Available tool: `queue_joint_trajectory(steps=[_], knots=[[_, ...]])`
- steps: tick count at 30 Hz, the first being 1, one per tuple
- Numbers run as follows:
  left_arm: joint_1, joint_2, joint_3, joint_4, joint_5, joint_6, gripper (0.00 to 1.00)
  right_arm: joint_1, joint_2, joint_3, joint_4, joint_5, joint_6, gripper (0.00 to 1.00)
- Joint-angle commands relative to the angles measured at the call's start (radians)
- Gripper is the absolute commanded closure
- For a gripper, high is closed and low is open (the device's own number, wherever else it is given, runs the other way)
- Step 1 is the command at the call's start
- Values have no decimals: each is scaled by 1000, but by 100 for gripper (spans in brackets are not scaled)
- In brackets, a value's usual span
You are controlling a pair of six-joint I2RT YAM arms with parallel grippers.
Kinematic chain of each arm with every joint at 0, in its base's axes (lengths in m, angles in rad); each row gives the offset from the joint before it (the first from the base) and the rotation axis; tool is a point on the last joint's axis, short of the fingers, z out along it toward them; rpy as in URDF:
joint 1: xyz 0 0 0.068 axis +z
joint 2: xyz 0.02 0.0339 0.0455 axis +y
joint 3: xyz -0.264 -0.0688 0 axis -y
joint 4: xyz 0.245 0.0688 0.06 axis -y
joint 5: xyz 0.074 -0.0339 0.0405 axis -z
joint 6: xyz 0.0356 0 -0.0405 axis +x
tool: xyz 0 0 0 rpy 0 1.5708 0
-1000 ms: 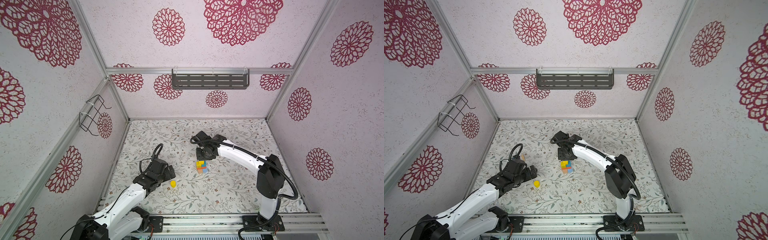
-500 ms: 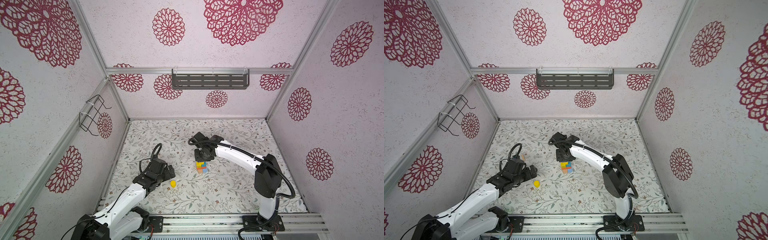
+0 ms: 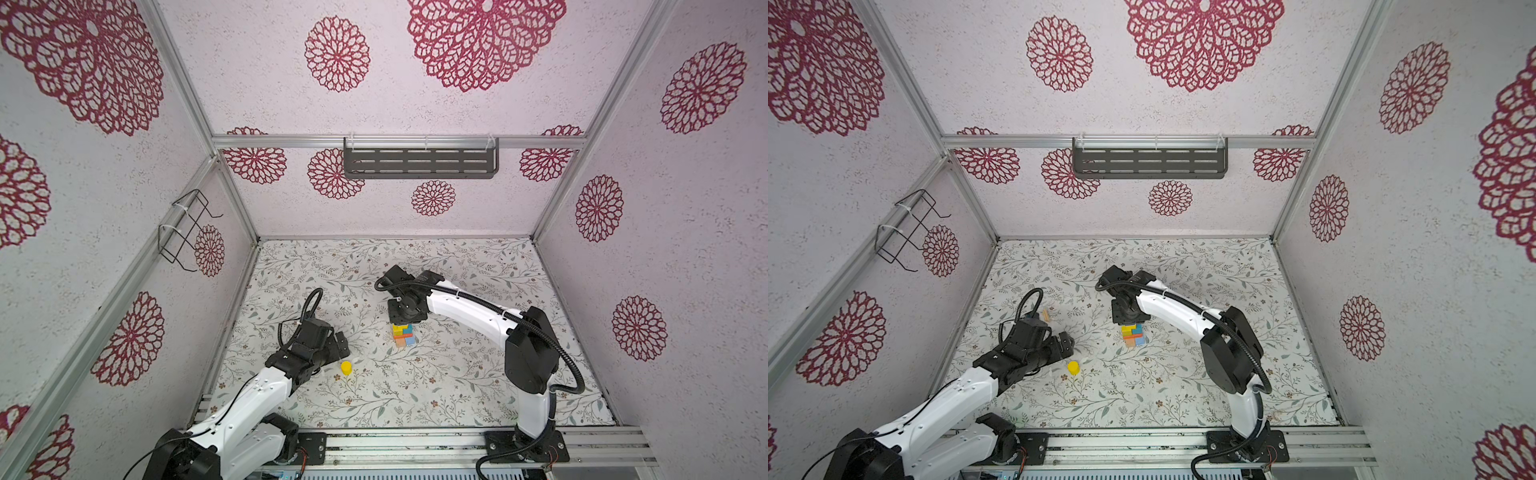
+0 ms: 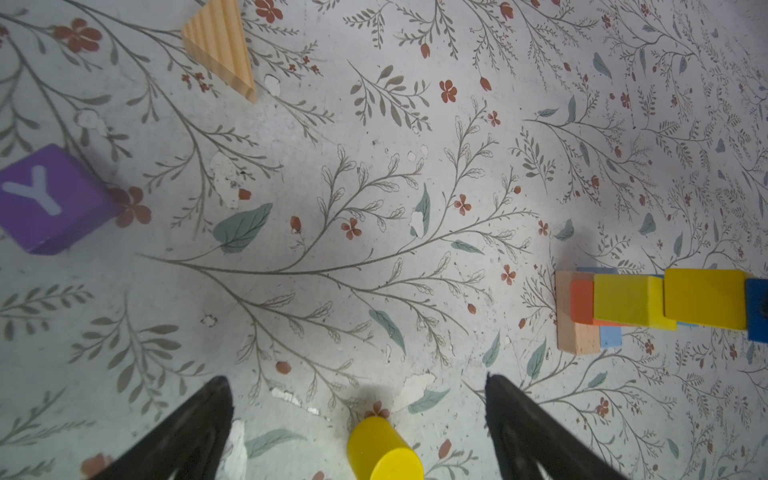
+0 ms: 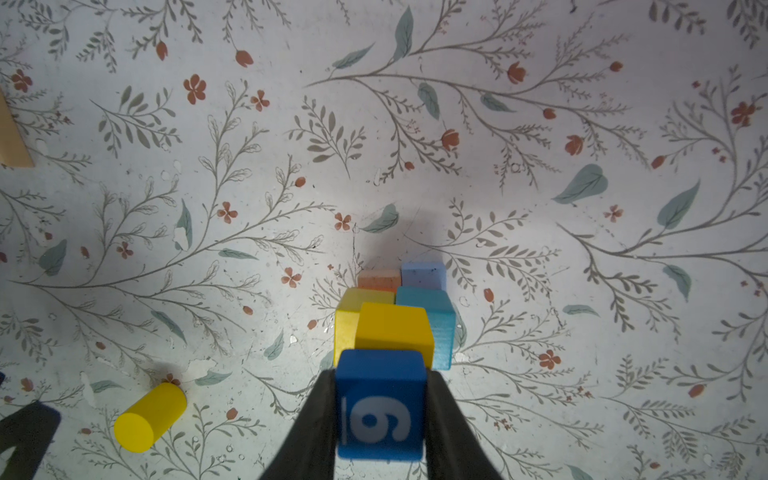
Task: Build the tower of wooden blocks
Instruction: 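Lower the blue 6 cube onto the stack top and open the right gripper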
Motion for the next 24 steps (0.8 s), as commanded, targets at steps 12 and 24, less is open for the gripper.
queue_joint_trajectory(steps=[12,24], knots=[[10,2,-11,34,6,0,3,2,-22,36,-23,34,-5,66],[11,3,-13,37,9,0,3,2,-12,33,-16,34,-4,60]])
